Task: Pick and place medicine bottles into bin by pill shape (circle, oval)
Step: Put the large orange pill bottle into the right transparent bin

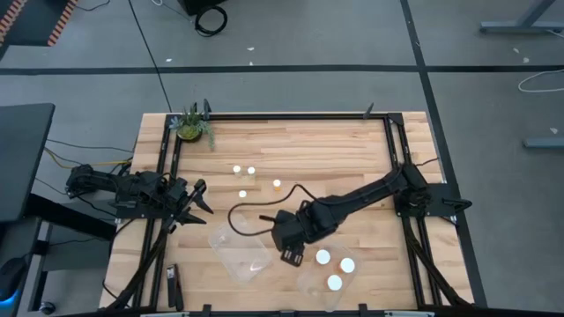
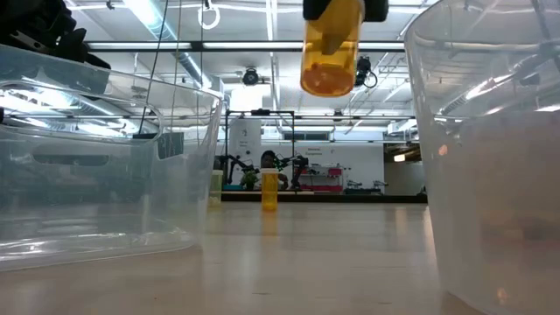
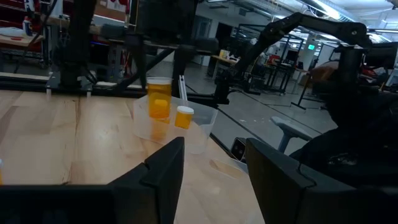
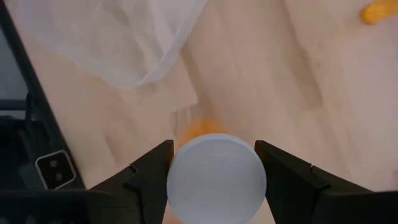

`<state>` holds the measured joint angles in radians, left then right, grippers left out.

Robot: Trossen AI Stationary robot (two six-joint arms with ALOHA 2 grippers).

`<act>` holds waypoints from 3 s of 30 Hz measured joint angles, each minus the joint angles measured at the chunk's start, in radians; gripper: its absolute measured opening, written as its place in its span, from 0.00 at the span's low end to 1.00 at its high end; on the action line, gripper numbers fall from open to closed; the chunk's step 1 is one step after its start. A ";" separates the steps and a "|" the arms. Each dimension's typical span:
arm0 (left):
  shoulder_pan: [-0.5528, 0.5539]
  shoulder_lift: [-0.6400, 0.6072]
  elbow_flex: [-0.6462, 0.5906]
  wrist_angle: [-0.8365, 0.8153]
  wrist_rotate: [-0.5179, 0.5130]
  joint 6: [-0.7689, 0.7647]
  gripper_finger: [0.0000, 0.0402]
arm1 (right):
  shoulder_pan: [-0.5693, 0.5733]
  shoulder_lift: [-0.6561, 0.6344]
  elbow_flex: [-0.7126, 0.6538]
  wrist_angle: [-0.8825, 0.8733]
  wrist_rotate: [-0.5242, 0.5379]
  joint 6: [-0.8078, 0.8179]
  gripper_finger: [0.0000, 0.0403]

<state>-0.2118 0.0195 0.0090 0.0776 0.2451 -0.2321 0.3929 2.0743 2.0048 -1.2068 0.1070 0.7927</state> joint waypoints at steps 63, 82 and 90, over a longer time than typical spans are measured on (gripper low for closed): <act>0.000 0.000 0.000 0.000 0.000 0.000 0.45 | 0.245 0.002 -0.313 0.273 -0.037 0.506 0.56; 0.000 0.000 0.000 0.000 0.000 0.000 0.44 | 0.263 0.002 -0.326 0.294 0.042 0.505 0.56; 0.000 0.000 0.000 0.000 0.000 0.000 0.45 | 0.266 0.017 -0.327 0.314 0.043 0.505 0.56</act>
<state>-0.2115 0.0195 0.0090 0.0776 0.2449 -0.2321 0.6594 2.0914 1.6779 -0.8931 0.1498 1.2973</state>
